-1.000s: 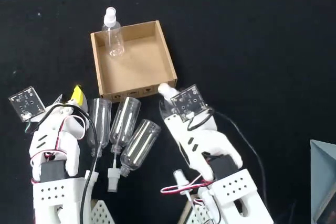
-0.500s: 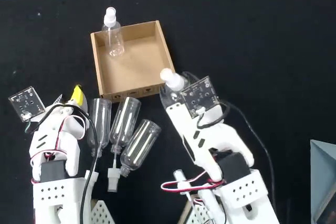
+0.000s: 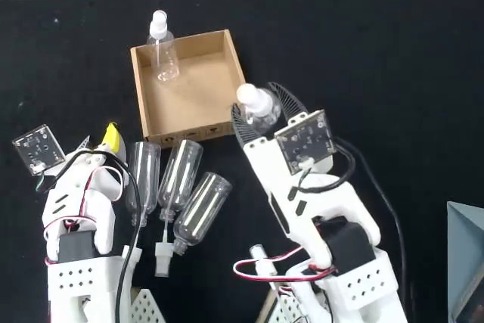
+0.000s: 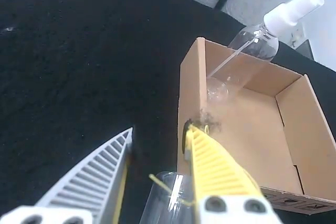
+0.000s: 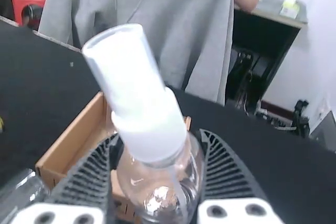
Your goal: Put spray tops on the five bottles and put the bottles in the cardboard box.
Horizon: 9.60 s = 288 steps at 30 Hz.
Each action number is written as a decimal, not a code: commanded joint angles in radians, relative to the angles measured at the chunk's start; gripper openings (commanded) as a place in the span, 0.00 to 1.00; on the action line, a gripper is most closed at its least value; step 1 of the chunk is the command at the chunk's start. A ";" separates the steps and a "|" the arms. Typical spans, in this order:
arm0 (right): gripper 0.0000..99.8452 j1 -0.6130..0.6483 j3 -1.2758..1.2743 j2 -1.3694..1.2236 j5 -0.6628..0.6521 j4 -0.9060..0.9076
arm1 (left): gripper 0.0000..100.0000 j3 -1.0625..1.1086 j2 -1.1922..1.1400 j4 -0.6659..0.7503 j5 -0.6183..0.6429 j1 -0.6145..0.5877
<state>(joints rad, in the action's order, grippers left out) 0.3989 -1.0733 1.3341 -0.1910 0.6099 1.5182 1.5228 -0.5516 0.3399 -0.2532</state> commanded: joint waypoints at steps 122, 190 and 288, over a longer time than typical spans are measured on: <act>0.08 0.232 0.857 -1.787 0.173 -0.790 | 0.14 0.179 0.017 0.414 -0.006 -0.122; 0.26 0.226 0.694 -1.468 0.164 -0.463 | 0.15 0.186 0.245 0.192 -0.009 -0.091; 0.26 0.224 0.674 -0.972 0.121 0.310 | 0.15 0.182 0.302 0.130 -0.008 -0.128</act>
<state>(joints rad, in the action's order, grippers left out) 0.6107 -0.4841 0.2877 -0.0284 0.8707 1.6794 1.8082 -0.4335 0.3368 -0.3713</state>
